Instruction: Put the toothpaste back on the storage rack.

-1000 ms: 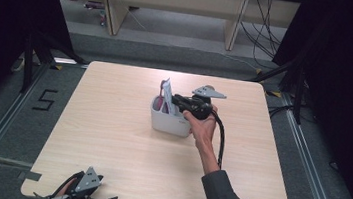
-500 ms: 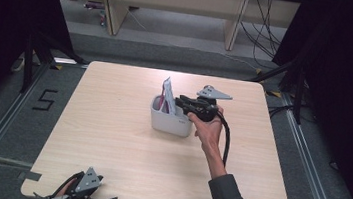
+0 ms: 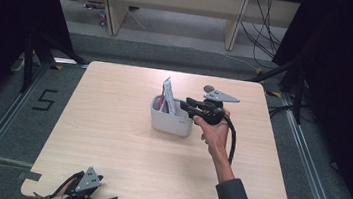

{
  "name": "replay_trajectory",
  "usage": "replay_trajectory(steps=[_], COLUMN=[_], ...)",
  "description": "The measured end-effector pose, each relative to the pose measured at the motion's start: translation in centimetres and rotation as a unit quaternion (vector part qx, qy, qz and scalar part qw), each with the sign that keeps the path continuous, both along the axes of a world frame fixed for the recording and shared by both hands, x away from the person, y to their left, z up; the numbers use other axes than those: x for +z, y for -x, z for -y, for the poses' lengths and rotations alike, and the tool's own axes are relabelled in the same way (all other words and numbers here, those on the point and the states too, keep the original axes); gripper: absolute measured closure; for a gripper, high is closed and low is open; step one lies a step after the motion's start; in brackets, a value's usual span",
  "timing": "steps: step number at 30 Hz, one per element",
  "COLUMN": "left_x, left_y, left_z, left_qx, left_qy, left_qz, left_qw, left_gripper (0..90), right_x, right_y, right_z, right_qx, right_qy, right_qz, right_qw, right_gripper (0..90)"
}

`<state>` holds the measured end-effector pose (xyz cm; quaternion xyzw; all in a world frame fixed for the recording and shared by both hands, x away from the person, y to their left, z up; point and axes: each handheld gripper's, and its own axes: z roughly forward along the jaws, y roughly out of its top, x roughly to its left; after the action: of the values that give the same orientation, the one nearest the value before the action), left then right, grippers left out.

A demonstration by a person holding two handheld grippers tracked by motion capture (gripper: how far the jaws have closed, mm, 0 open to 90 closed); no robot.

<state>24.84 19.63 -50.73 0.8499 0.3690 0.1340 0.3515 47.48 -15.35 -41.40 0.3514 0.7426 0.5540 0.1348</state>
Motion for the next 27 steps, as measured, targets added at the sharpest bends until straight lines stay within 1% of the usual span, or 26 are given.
replay_trajectory(steps=[2, 3, 4, 5, 6, 7, 8, 9, 10, 11, 12, 14, 15, 16, 17, 18, 20, 21, 22, 23, 24, 25, 26, 27], left_x=[0.0, 0.1, 0.0, -0.1, -0.1, -0.1, 0.0, 0.0, 0.0, 0.0, -0.1, 0.0, 0.0, 0.0, 0.0, 0.0, -0.1, -0.1, 0.0, -0.1, -0.1, -0.1, -0.1, -0.1], left_y=[0.0, -0.1, -0.1, -0.1, -0.1, -0.1, -0.1, -0.1, -0.1, -0.1, -0.1, -0.1, -0.1, -0.1, -0.1, -0.1, -0.1, -0.1, -0.1, -0.1, -0.1, -0.1, -0.1, -0.1], left_z=[0.0, 0.0, 0.0, 0.0, 0.0, 0.0, 0.0, 0.0, 0.0, 0.1, 0.1, 0.1, 0.1, 0.1, 0.1, 0.1, 0.1, 0.0, 0.0, 0.0, 0.0, 0.0, 0.0, 0.0], left_qx=[0.0, 0.0, -0.002, -0.004, -0.006, -0.003, -0.002, 0.0, -0.001, -0.003, -0.003, -0.002, -0.002, -0.002, -0.002, -0.001, -0.001, -0.001, -0.001, -0.001, -0.001, -0.001, -0.002, -0.002], left_qy=[0.004, 0.002, 0.002, 0.002, -0.001, 0.002, 0.002, 0.002, 0.002, 0.003, 0.002, -0.001, 0.002, 0.003, 0.002, 0.004, 0.002, 0.001, 0.002, 0.002, 0.002, 0.002, 0.001, 0.002], left_qz=[0.002, 0.001, 0.002, 0.002, 0.002, 0.002, 0.003, 0.003, 0.002, 0.003, 0.002, 0.0, 0.002, 0.002, 0.002, 0.001, 0.002, 0.003, 0.002, 0.002, 0.002, 0.002, 0.002, 0.002], left_qw=[1.0, 1.0, 1.0, 1.0, 1.0, 1.0, 1.0, 1.0, 1.0, 1.0, 1.0, 1.0, 1.0, 1.0, 1.0, 1.0, 1.0, 1.0, 1.0, 1.0, 1.0, 1.0, 1.0, 1.0], left_gripper=[16.0, 16.0, 16.0, 16.0, 16.0, 16.0, 16.0, 16.0, 16.0, 16.0, 16.0, 16.0, 16.0, 16.0, 16.0, 16.0, 16.0, 16.0, 16.0, 16.0, 16.0, 16.0, 16.0, 16.0], right_x=[0.0, 0.0, 0.1, 0.0, 0.1, 0.1, 0.1, 0.0, 0.1, 0.0, 0.1, 0.1, 0.2, 0.1, 0.2, 0.2, 0.2, 0.2, 0.2, 0.2, 0.2, 0.2, 0.2, 0.2], right_y=[0.1, 0.2, 0.3, 0.3, 0.5, 0.6, 0.6, 0.7, 1.0, 0.8, 1.1, 1.1, 1.5, 1.5, 1.7, 1.7, 1.9, 2.1, 2.1, 2.3, 2.3, 2.4, 2.4, 2.5], right_z=[0.2, 0.3, 0.4, 0.5, 0.7, 0.8, 1.0, 1.1, 1.2, 1.4, 1.5, 1.7, 2.0, 2.2, 2.2, 2.4, 2.7, 2.7, 2.9, 2.9, 3.1, 3.2, 3.3, 3.3], right_qx=[0.0, -0.002, 0.0, 0.001, 0.002, -0.003, 0.003, 0.002, -0.004, 0.002, -0.001, -0.003, -0.003, 0.0, -0.008, -0.004, -0.003, -0.009, -0.002, -0.007, -0.004, -0.005, -0.003, -0.003], right_qy=[0.002, -0.003, 0.002, -0.002, 0.001, -0.002, -0.002, -0.002, -0.005, 0.0, -0.002, 0.002, -0.004, -0.003, -0.008, -0.003, -0.003, -0.006, -0.005, -0.01, -0.003, -0.006, -0.004, -0.006], right_qz=[0.006, 0.005, 0.008, 0.007, 0.001, -0.002, 0.004, 0.004, -0.001, 0.009, -0.005, 0.0, -0.006, 0.001, -0.006, -0.002, 0.0, -0.005, -0.002, -0.009, -0.002, -0.008, 0.004, -0.002], right_qw=[1.0, 1.0, 1.0, 1.0, 1.0, 1.0, 1.0, 1.0, 1.0, 1.0, 1.0, 1.0, 1.0, 1.0, 0.9999, 1.0, 1.0, 0.9999, 1.0, 0.9999, 1.0, 0.9999, 1.0, 1.0], right_gripper=[65.1, 64.8, 64.5, 64.1, 63.6, 63.1, 62.9, 62.6, 61.9, 61.5, 61.3, 61.1, 60.1, 59.5, 58.9, 58.2, 57.1, 56.6, 55.8, 55.1, 54.5, 53.8, 52.4, 51.5])
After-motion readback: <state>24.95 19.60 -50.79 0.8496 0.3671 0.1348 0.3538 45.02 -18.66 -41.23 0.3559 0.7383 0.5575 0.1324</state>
